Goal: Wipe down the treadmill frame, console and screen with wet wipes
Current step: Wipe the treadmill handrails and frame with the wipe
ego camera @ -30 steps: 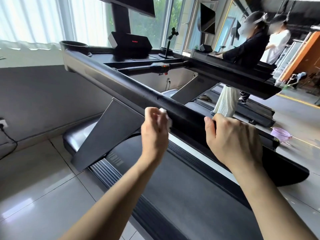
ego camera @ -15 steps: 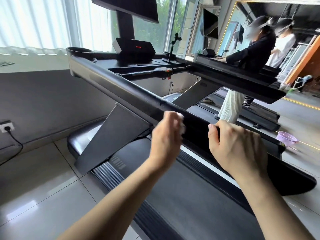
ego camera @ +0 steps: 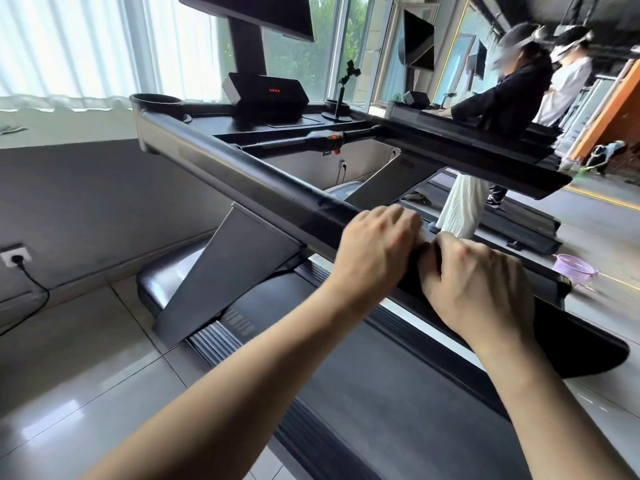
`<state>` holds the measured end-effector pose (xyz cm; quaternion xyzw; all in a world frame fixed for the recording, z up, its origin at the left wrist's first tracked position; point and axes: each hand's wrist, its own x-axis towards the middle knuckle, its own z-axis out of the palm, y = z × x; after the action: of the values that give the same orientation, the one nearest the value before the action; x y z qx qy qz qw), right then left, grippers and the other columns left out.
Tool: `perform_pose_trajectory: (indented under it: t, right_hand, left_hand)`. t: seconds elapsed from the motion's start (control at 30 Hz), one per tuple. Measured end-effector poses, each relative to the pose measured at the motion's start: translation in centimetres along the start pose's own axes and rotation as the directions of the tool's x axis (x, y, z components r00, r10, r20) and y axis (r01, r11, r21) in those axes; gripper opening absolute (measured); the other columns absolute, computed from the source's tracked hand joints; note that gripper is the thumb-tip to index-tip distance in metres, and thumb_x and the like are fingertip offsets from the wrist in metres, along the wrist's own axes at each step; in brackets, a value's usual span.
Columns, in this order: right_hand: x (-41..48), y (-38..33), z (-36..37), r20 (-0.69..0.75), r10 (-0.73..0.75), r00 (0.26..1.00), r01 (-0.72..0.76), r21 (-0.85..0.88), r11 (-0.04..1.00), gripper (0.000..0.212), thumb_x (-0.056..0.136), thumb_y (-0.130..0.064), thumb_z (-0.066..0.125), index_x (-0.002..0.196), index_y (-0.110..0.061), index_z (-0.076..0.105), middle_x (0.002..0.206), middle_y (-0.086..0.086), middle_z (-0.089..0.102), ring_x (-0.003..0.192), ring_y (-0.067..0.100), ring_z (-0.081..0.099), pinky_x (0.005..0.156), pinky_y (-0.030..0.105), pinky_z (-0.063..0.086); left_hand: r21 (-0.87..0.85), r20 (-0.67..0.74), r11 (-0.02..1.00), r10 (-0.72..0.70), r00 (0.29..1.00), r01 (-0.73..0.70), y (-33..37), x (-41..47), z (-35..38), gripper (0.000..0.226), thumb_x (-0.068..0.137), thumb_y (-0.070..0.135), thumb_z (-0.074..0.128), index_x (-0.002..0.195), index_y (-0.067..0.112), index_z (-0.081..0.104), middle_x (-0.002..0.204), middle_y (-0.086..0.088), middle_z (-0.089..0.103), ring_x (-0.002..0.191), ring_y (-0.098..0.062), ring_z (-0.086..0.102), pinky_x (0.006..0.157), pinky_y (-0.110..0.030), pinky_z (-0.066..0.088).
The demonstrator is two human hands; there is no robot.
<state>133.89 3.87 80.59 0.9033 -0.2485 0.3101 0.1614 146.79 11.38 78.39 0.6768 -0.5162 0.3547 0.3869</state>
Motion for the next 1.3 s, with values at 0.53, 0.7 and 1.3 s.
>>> perform_pose_trajectory:
  t: [0.53,0.7,1.3]
  right_hand:
    - [0.0,0.0,0.0,-0.080,0.041,0.996,-0.038,0.034,0.999,0.031,0.093,-0.020,0.055,0.063,-0.014,0.048,0.052,0.017,0.057,0.046,0.039,0.057,0.052,0.031,0.025]
    - [-0.3,0.4,0.3,-0.063,0.032,0.997,-0.030,0.026,0.999,0.021,0.092,-0.020,0.053,0.074,-0.013,0.062,0.058,0.016,0.063,0.054,0.039,0.062,0.053,0.032,0.028]
    - [-0.3,0.0,0.3,-0.109,0.038,0.993,-0.042,-0.026,0.999,0.021,0.091,-0.016,0.054,0.071,-0.012,0.057,0.054,0.015,0.059,0.047,0.038,0.058,0.051,0.031,0.025]
  left_hand:
    - [-0.008,-0.058,0.999,-0.048,0.997,0.047,-2.2,-2.3,-1.0,0.012,0.099,0.007,0.057,0.088,0.011,0.060,0.083,-0.003,0.061,0.074,-0.027,0.055,0.069,-0.038,0.047]
    - [0.075,-0.081,0.991,-0.102,0.991,0.108,-7.1,-3.2,-2.1,0.011,0.092,0.006,0.059,0.097,0.016,0.059,0.079,-0.004,0.060,0.072,-0.028,0.055,0.062,-0.040,0.042]
    - [-0.101,-0.151,0.773,-0.635,0.758,0.627,-10.1,-4.1,-1.2,0.011,0.100,0.021,0.042,0.109,0.014,0.041,0.081,-0.013,0.067,0.075,-0.044,0.059,0.062,-0.042,0.034]
